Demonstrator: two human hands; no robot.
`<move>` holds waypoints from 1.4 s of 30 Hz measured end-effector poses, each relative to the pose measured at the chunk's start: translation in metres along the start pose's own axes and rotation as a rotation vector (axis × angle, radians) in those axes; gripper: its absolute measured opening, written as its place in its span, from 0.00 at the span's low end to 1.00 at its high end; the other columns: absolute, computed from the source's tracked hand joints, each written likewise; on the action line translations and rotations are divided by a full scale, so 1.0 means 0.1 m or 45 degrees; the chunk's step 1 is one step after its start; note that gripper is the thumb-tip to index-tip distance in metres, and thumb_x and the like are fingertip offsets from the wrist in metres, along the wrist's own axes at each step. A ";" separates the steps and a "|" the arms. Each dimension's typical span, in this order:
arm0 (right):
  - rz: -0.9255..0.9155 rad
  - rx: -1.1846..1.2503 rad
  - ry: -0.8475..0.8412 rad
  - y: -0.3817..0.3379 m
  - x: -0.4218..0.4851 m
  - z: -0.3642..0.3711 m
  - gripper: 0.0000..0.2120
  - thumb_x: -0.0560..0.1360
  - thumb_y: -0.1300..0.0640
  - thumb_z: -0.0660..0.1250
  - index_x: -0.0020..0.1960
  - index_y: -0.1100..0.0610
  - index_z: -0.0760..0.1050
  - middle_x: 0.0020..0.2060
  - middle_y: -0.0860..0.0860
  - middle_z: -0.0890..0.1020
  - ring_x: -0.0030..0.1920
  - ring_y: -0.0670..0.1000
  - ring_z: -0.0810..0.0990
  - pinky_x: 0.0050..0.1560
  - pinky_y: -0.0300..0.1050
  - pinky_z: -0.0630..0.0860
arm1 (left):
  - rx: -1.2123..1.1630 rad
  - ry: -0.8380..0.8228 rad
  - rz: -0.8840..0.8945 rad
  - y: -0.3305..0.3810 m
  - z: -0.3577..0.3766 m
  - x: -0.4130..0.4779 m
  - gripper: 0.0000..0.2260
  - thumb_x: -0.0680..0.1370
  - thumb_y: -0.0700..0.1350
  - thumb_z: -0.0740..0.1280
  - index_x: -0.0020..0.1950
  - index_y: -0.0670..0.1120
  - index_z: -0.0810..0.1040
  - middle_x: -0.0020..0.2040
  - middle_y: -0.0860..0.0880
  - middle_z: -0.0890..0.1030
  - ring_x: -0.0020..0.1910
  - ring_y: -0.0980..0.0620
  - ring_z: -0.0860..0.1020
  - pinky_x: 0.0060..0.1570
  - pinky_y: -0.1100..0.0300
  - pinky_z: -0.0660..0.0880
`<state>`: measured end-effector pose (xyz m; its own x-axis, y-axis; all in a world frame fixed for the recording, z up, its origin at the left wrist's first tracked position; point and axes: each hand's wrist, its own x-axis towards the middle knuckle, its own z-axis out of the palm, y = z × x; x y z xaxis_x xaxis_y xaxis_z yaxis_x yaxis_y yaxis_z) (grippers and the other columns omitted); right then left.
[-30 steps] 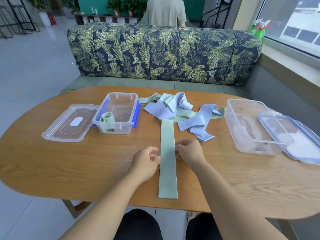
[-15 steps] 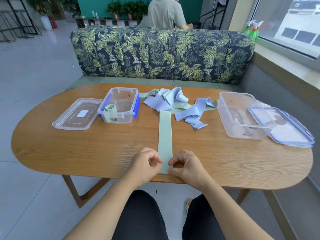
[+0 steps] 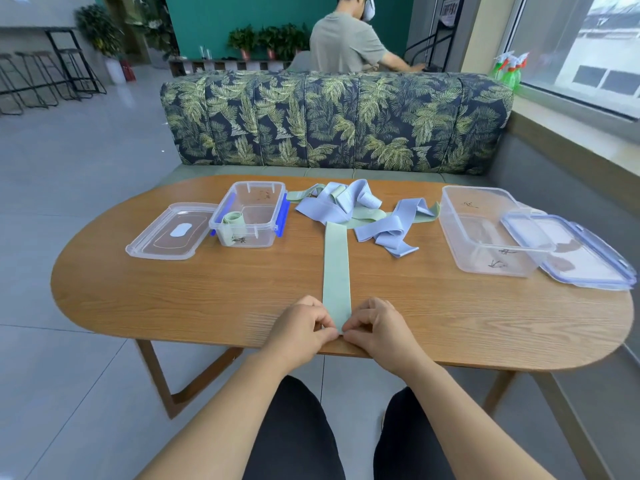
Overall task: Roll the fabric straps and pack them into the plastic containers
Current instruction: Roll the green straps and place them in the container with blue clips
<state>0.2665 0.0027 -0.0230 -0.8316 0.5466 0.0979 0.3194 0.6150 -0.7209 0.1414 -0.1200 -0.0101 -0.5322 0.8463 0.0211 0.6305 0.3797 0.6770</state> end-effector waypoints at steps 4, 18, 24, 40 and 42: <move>-0.001 -0.091 -0.051 -0.01 -0.02 -0.03 0.04 0.75 0.55 0.70 0.43 0.53 0.83 0.45 0.44 0.74 0.55 0.47 0.69 0.51 0.37 0.64 | 0.043 -0.022 0.017 0.02 0.01 -0.04 0.07 0.76 0.49 0.70 0.39 0.49 0.79 0.45 0.56 0.74 0.42 0.56 0.73 0.44 0.58 0.71; 0.396 -0.195 -0.241 -0.06 0.23 -0.15 0.20 0.68 0.49 0.74 0.27 0.54 0.66 0.26 0.46 0.70 0.39 0.50 0.68 0.32 0.43 0.63 | -0.136 -0.107 -0.130 0.00 -0.05 0.08 0.06 0.75 0.45 0.72 0.38 0.50 0.80 0.35 0.55 0.78 0.32 0.60 0.72 0.33 0.68 0.68; 0.484 -0.284 -0.323 -0.18 0.29 -0.21 0.19 0.68 0.50 0.75 0.28 0.54 0.68 0.25 0.45 0.71 0.31 0.47 0.69 0.31 0.41 0.65 | 0.163 -0.017 0.175 0.01 -0.04 0.01 0.05 0.77 0.44 0.68 0.42 0.52 0.79 0.40 0.57 0.76 0.41 0.57 0.73 0.40 0.62 0.69; 0.361 -0.046 -0.119 -0.10 0.15 -0.17 0.08 0.66 0.53 0.74 0.34 0.50 0.76 0.32 0.44 0.78 0.37 0.47 0.75 0.39 0.47 0.75 | 0.396 0.032 0.268 -0.02 -0.01 0.02 0.05 0.77 0.52 0.68 0.47 0.53 0.82 0.46 0.58 0.78 0.50 0.58 0.71 0.59 0.58 0.60; 0.291 0.151 0.044 -0.05 0.04 -0.15 0.05 0.67 0.58 0.73 0.37 0.49 0.80 0.36 0.46 0.80 0.38 0.46 0.76 0.46 0.50 0.77 | 0.405 0.005 0.247 -0.01 -0.03 0.03 0.05 0.77 0.52 0.68 0.48 0.53 0.82 0.45 0.59 0.77 0.49 0.59 0.70 0.59 0.58 0.60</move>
<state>0.2686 0.0106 -0.0088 -0.7271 0.6843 -0.0549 0.4401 0.4033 -0.8023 0.1377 -0.1188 -0.0089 -0.3874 0.9128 0.1294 0.8635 0.3100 0.3978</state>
